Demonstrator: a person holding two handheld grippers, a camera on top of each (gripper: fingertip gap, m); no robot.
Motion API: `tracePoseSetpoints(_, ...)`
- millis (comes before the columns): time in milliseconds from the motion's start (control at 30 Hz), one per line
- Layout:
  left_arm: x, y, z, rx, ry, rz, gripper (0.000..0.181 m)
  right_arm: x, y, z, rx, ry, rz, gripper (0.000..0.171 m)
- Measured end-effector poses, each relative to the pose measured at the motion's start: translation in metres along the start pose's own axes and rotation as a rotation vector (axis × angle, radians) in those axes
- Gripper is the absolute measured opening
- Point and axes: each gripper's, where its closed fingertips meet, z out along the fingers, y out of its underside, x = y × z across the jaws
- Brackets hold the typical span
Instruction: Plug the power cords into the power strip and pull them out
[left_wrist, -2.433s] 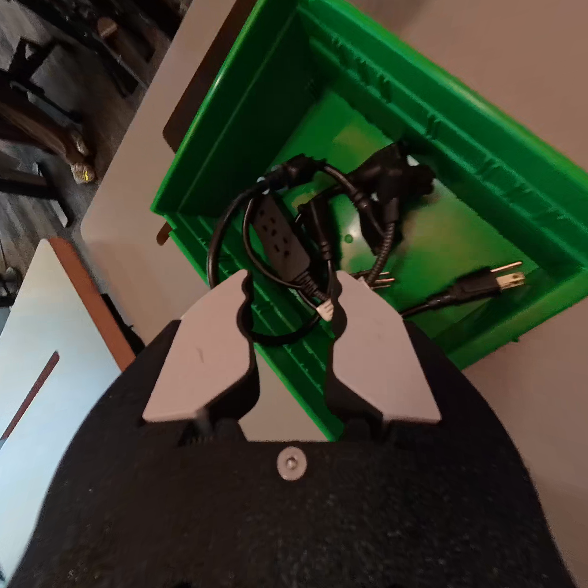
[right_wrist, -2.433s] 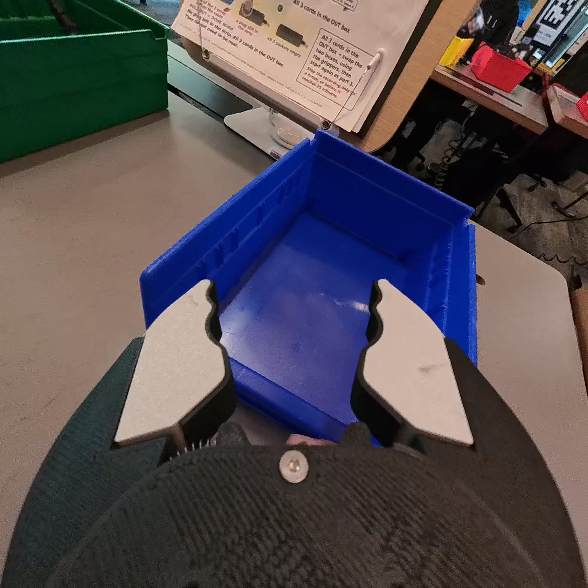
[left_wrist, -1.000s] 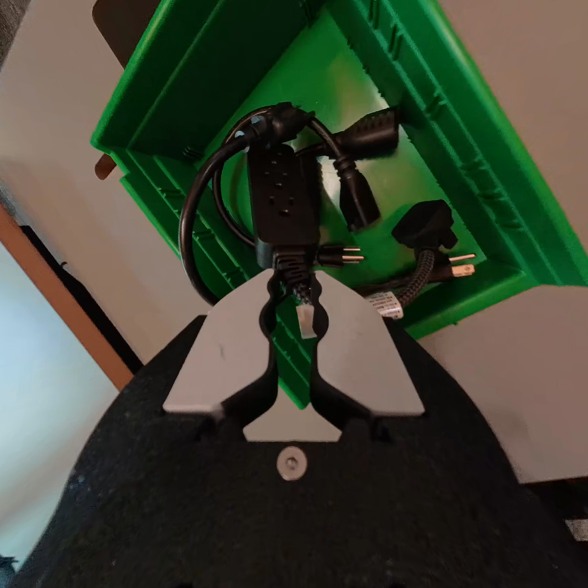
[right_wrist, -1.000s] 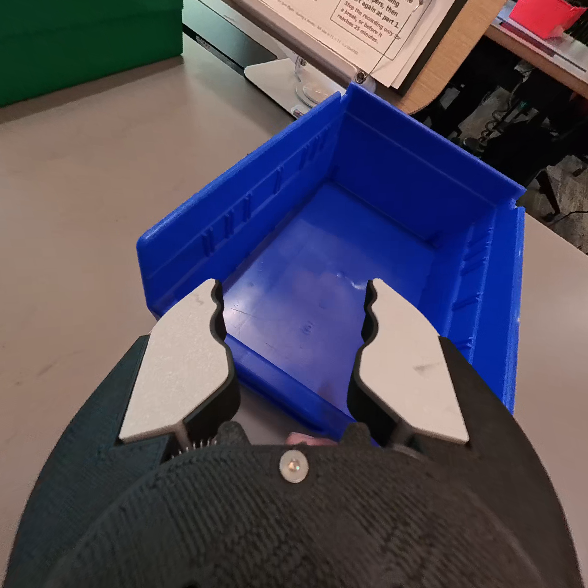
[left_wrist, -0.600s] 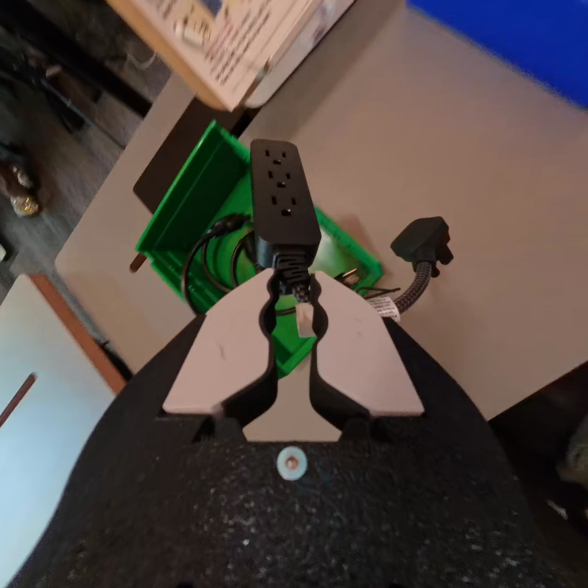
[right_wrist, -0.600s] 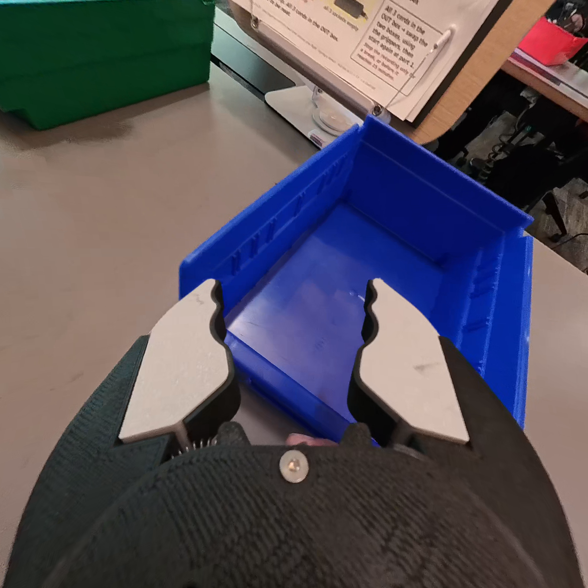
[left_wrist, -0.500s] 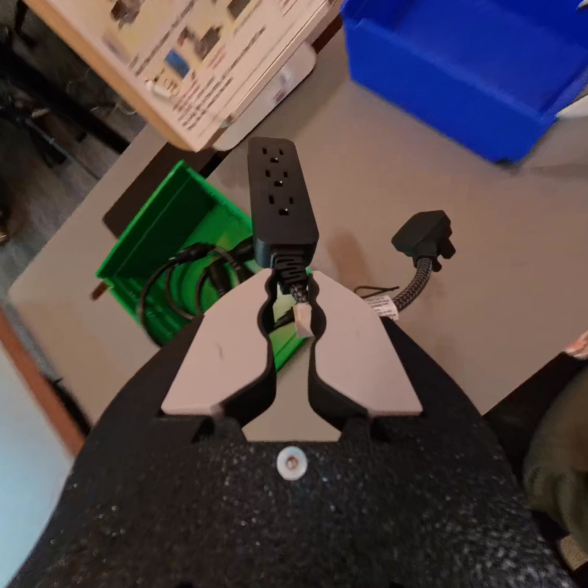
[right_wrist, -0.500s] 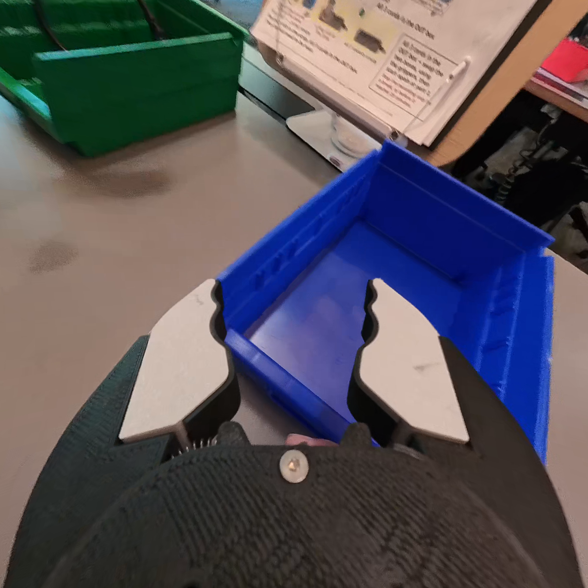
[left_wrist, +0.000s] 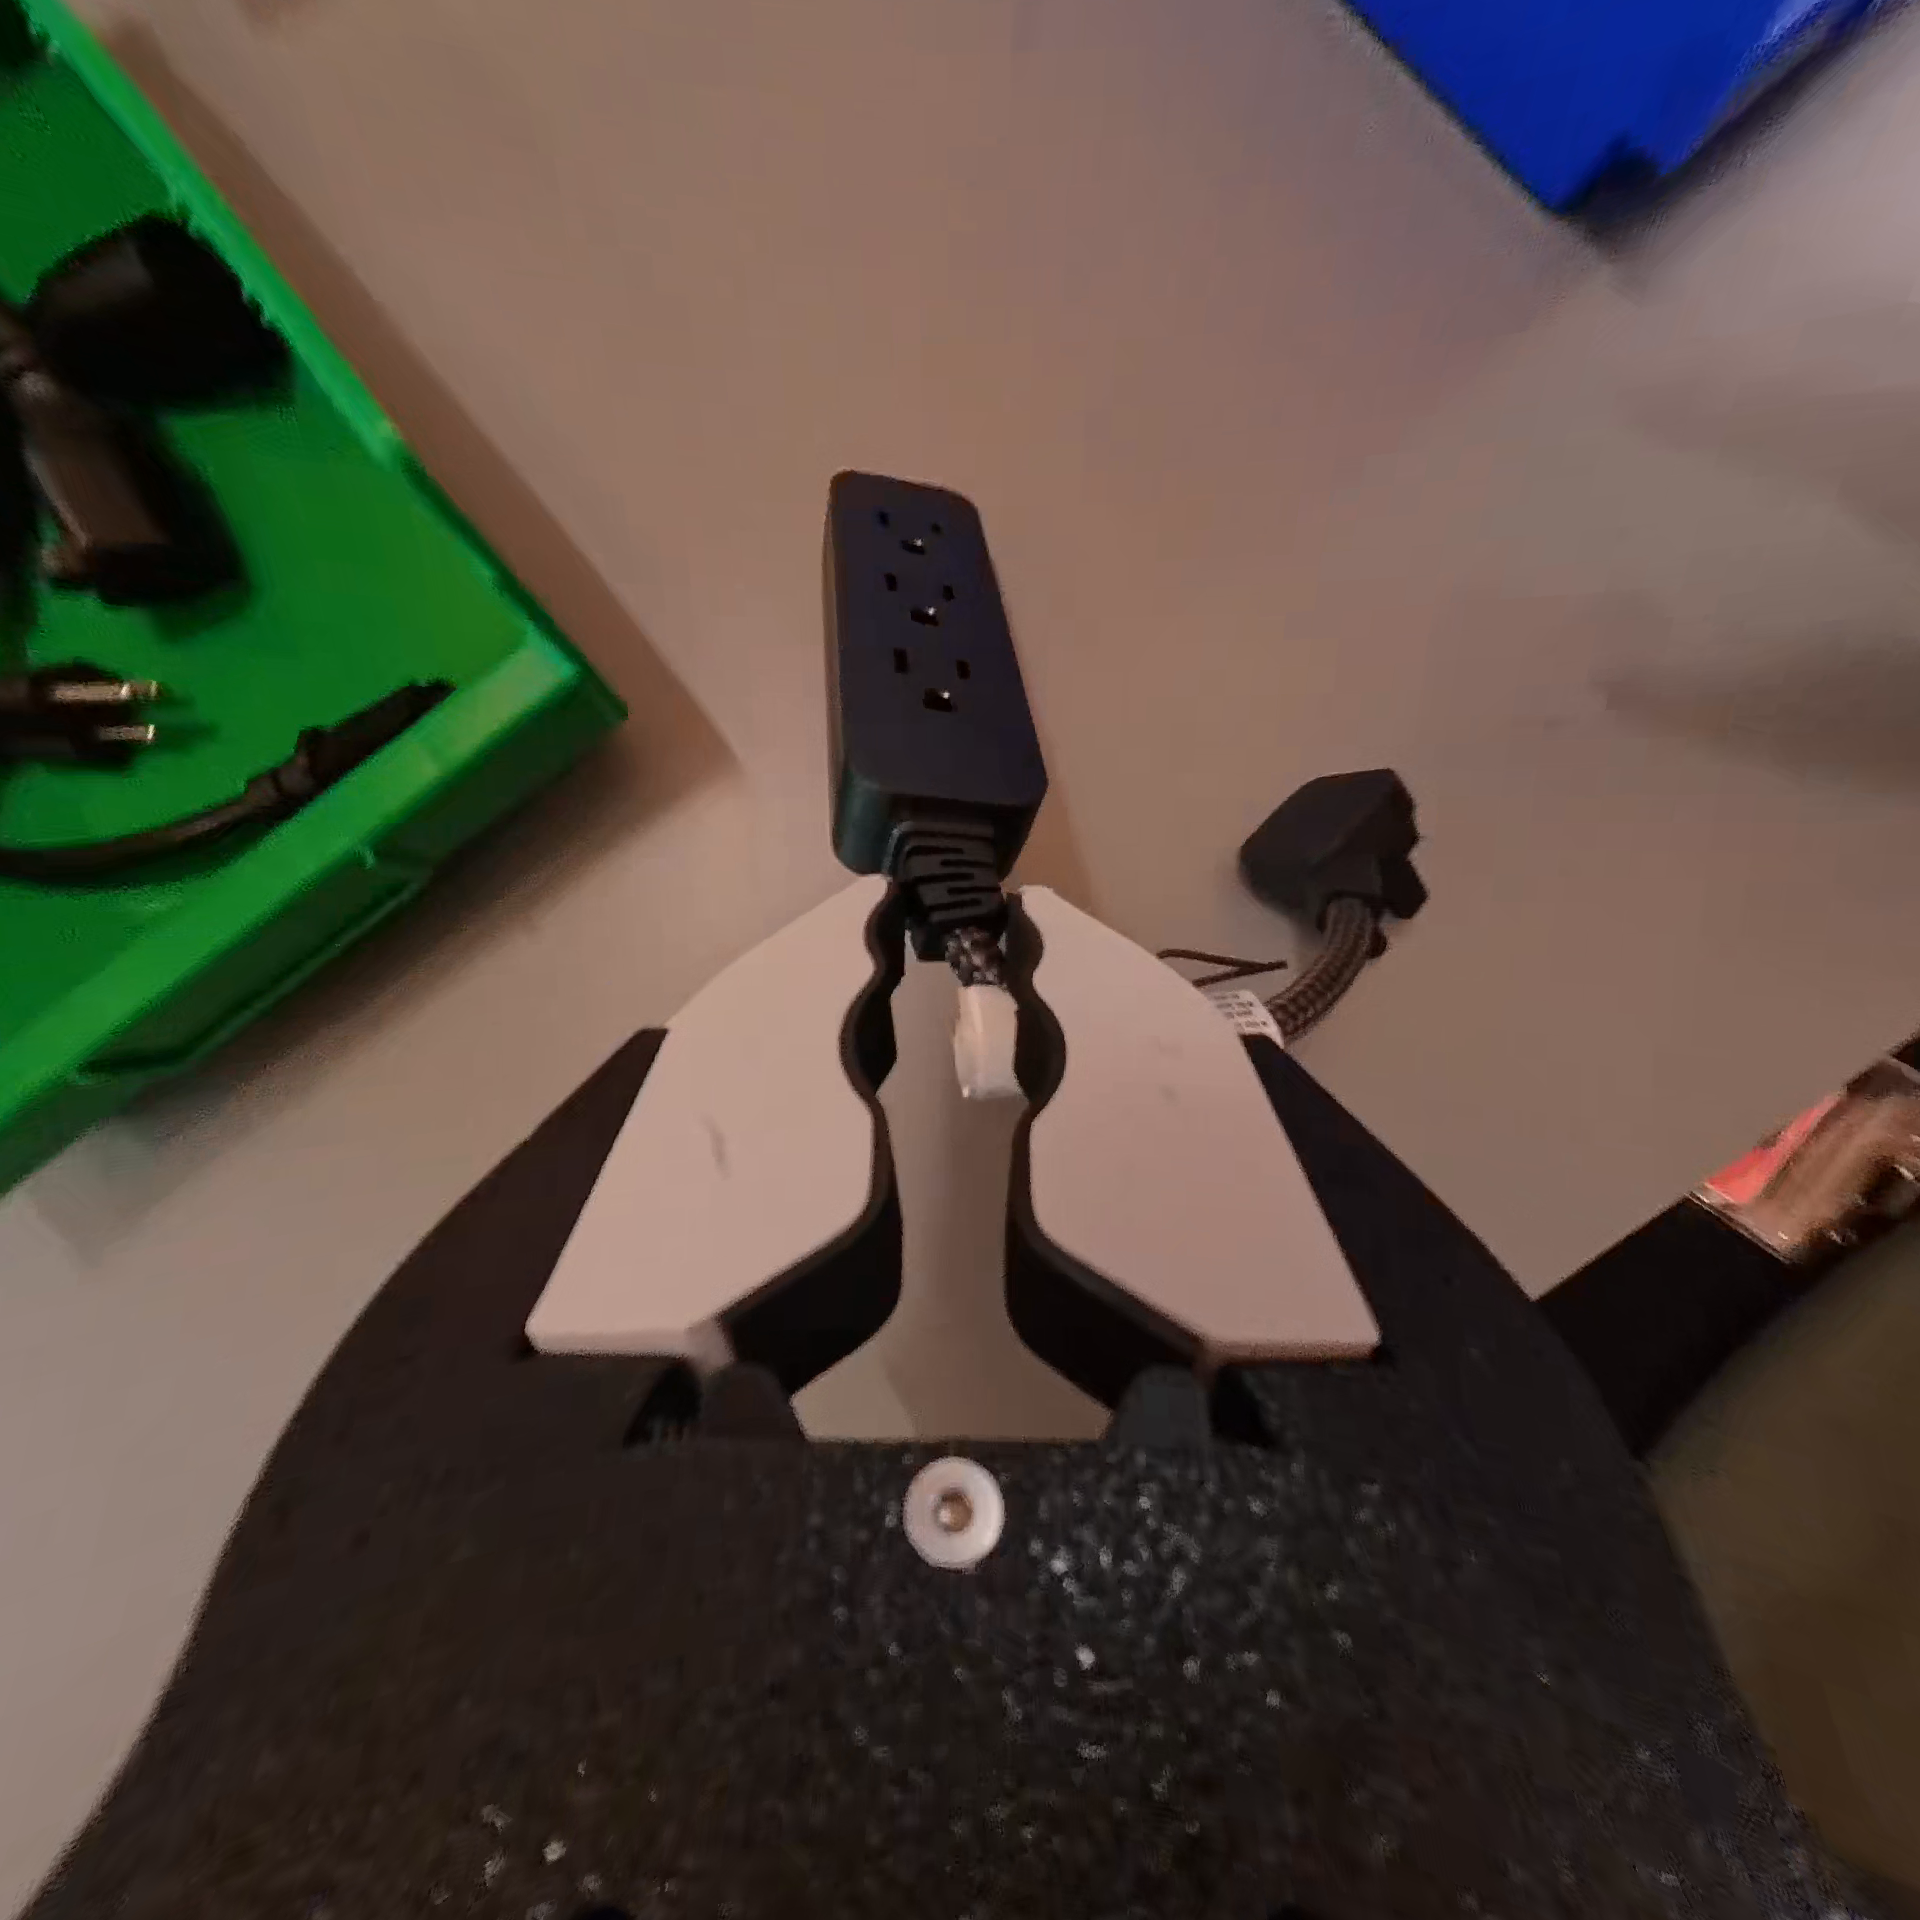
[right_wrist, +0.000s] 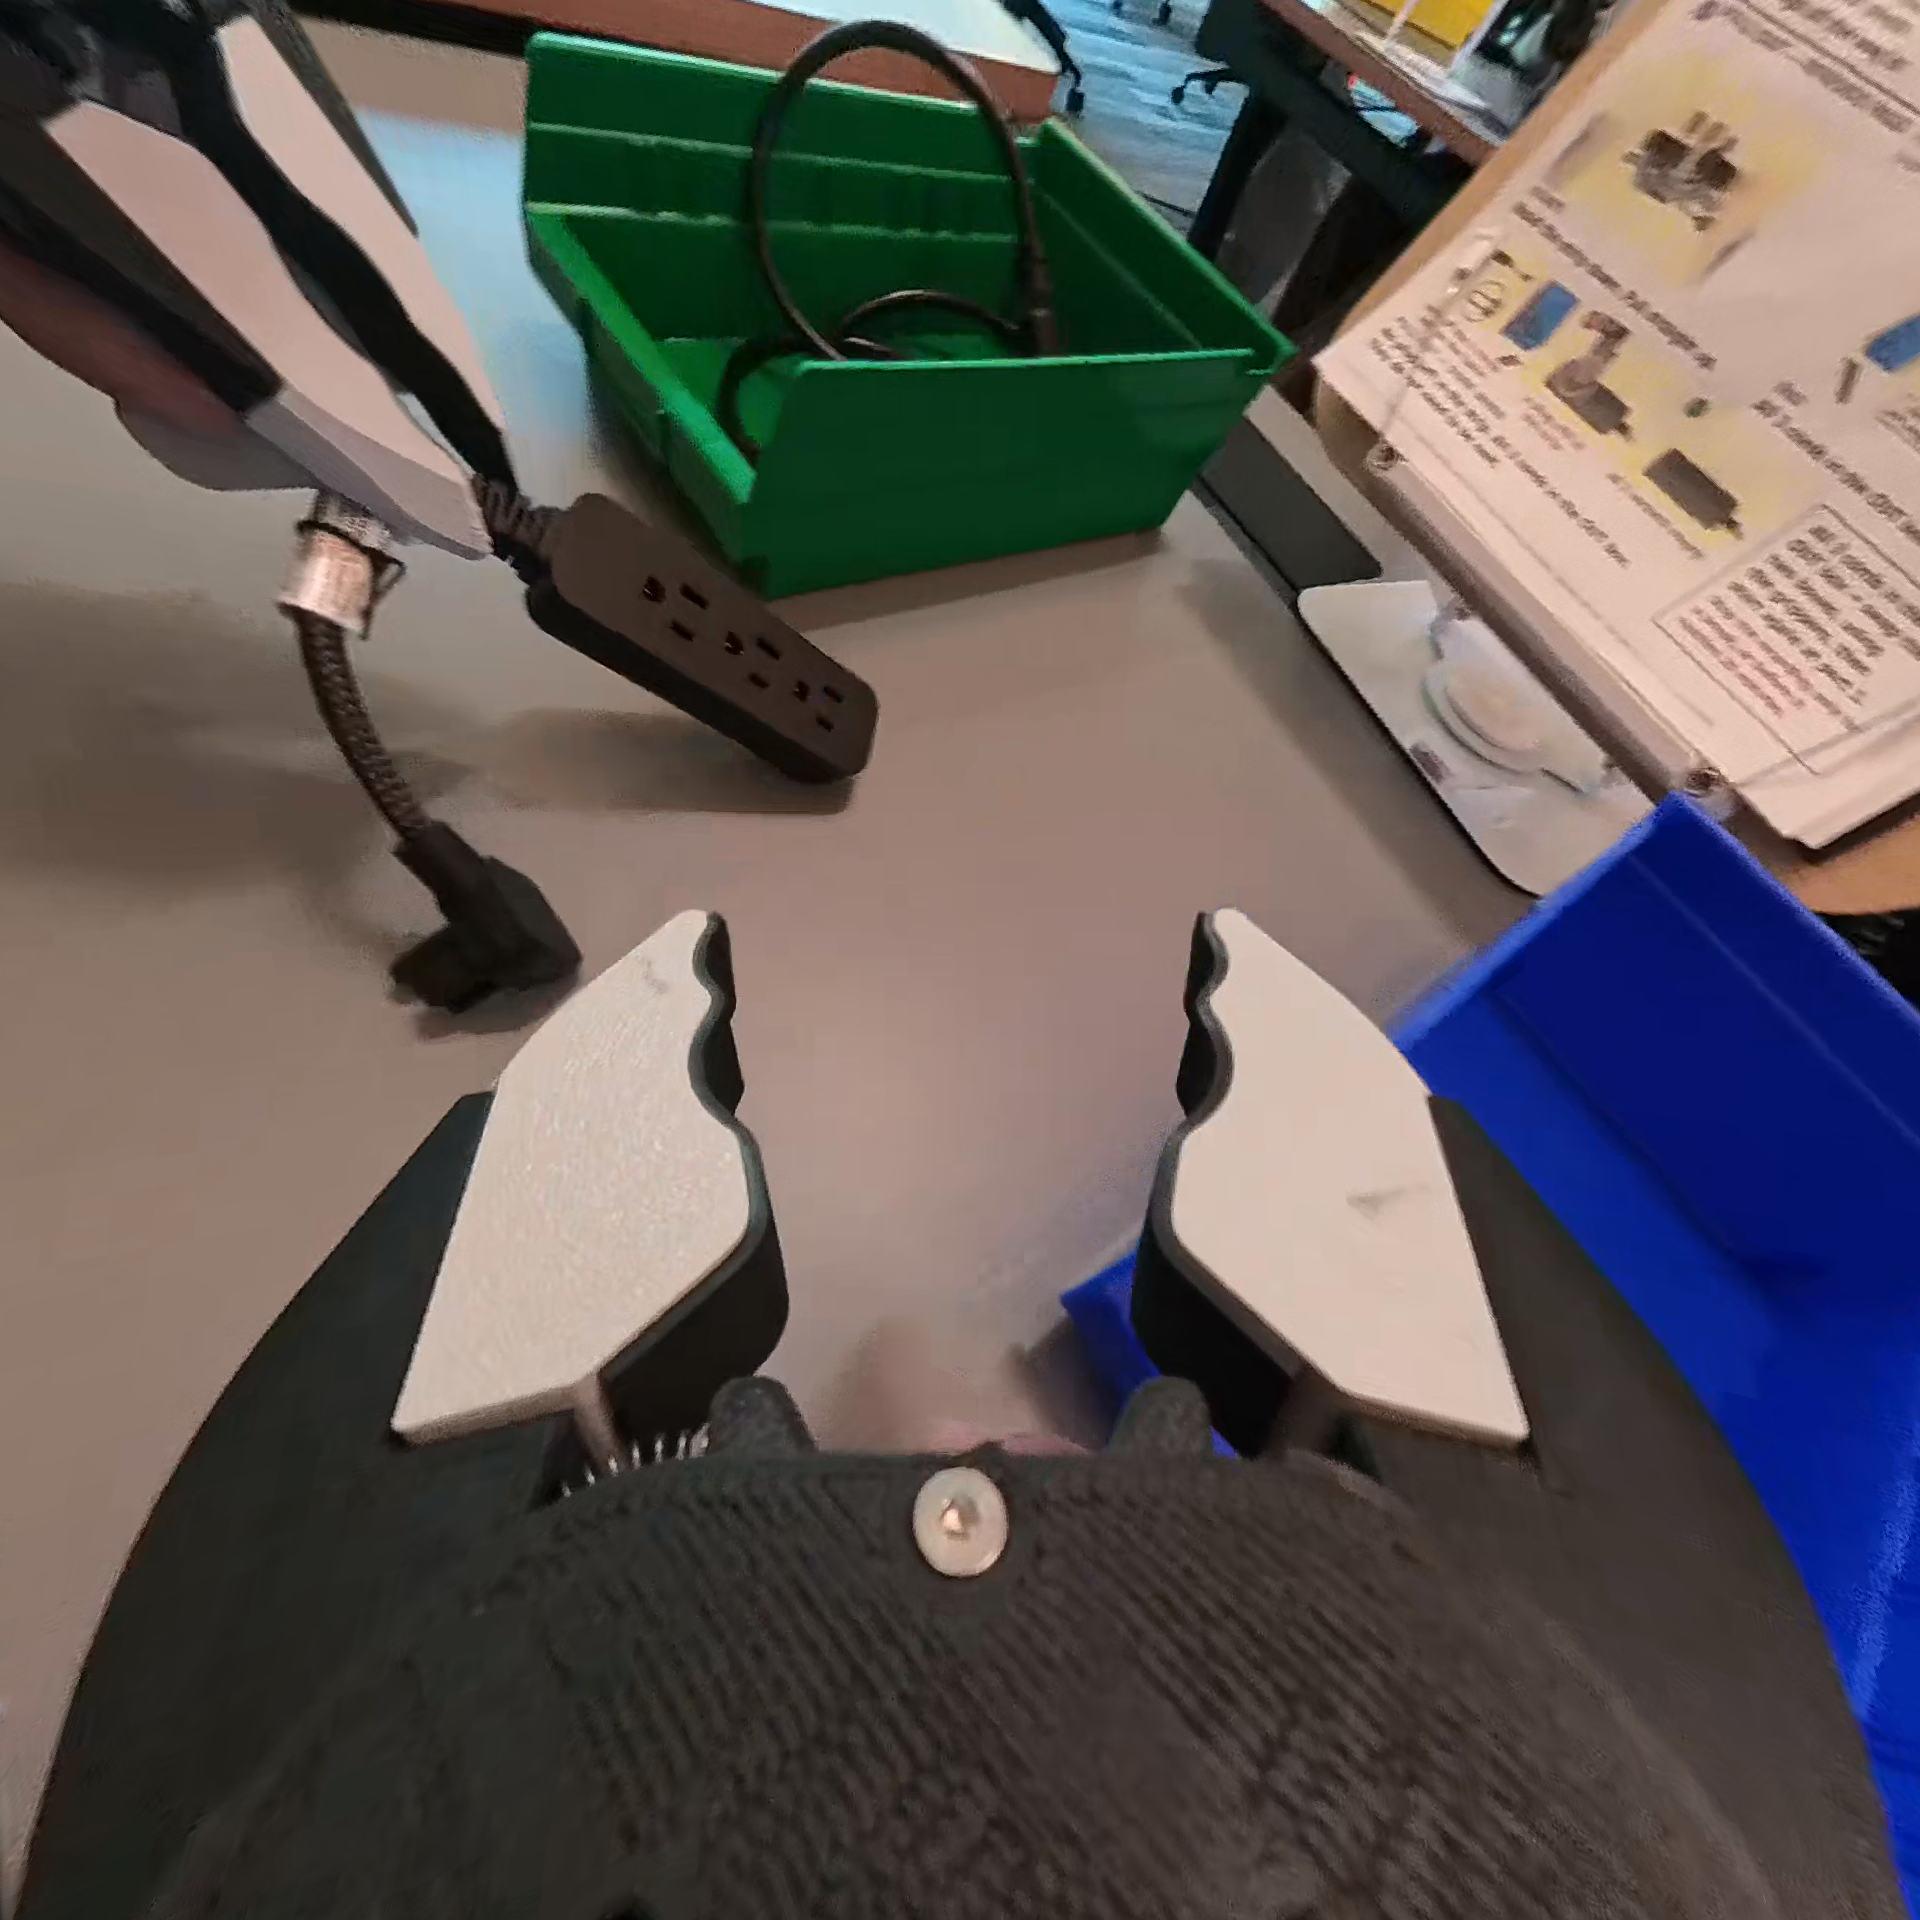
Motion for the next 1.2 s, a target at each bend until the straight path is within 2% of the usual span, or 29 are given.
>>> tracePoseSetpoints(233, 0.006, 0.035, 0.014, 0.024, -0.027, -0.125, 0.017, -0.065, 0.004, 0.016, -0.049, -0.113, 0.002, 0.083)
tracePoseSetpoints(600, 0.032, 0.058, 0.040, -0.021, -0.052, -0.105, 0.018, -0.131, 0.040, 0.040, -0.215, -0.246, -0.066, 0.078)
tracePoseSetpoints(700, 0.041, 0.054, 0.043, -0.006, -0.044, -0.109, 0.017, -0.134, 0.053, 0.045, -0.251, -0.264, -0.089, 0.070)
tracePoseSetpoints(867, 0.057, 0.051, 0.046, -0.023, -0.049, -0.069, 0.019, -0.124, 0.079, 0.045, -0.327, -0.266, -0.152, 0.046)
tracePoseSetpoints(967, 0.068, 0.050, 0.047, -0.020, -0.024, -0.056, 0.021, -0.111, 0.087, 0.039, -0.337, -0.258, -0.197, 0.047)
tracePoseSetpoints(1200, 0.121, 0.033, 0.057, 0.038, 0.189, -0.044, 0.024, -0.081, 0.115, 0.006, -0.401, -0.314, -0.227, 0.054)
